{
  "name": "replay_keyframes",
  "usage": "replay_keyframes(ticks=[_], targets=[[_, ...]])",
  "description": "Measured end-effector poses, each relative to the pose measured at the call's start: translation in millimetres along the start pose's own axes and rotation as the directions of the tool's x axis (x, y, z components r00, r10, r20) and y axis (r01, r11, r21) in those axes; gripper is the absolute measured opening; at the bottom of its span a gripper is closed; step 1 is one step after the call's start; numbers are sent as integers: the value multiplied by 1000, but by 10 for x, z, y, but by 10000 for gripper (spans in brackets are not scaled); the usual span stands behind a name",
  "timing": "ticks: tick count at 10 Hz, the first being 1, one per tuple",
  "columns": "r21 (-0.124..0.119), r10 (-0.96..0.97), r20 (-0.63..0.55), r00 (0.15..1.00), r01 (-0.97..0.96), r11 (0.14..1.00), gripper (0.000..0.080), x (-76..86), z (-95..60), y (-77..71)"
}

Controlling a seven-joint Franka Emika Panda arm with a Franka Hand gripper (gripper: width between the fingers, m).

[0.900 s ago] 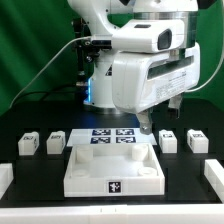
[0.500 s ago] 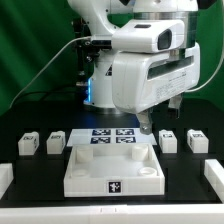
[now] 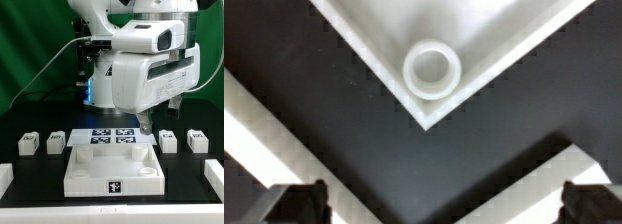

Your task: Assemble one leg

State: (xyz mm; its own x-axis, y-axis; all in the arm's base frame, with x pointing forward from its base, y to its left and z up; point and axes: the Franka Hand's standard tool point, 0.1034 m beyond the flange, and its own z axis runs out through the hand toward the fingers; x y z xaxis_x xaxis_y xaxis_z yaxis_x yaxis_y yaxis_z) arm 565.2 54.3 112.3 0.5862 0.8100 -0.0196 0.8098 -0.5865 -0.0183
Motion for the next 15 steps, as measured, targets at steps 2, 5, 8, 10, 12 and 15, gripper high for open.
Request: replay_keyframes(ticks=[2,5,8,10,12,15], targets=[[16,-102,17,995,102,995,650,-345,83,-255],[1,-455,8,890,455,890,650,-800,202,-503],[7,-609,13,793,609,793,650,-880,218,-529],[7,-608,13,794,607,794,650,-883,222,-530],[6,-625,7,781,625,781,650,-1092,398,-667],[-22,-673,-16,740,672,740,650,-1458,851,-692]])
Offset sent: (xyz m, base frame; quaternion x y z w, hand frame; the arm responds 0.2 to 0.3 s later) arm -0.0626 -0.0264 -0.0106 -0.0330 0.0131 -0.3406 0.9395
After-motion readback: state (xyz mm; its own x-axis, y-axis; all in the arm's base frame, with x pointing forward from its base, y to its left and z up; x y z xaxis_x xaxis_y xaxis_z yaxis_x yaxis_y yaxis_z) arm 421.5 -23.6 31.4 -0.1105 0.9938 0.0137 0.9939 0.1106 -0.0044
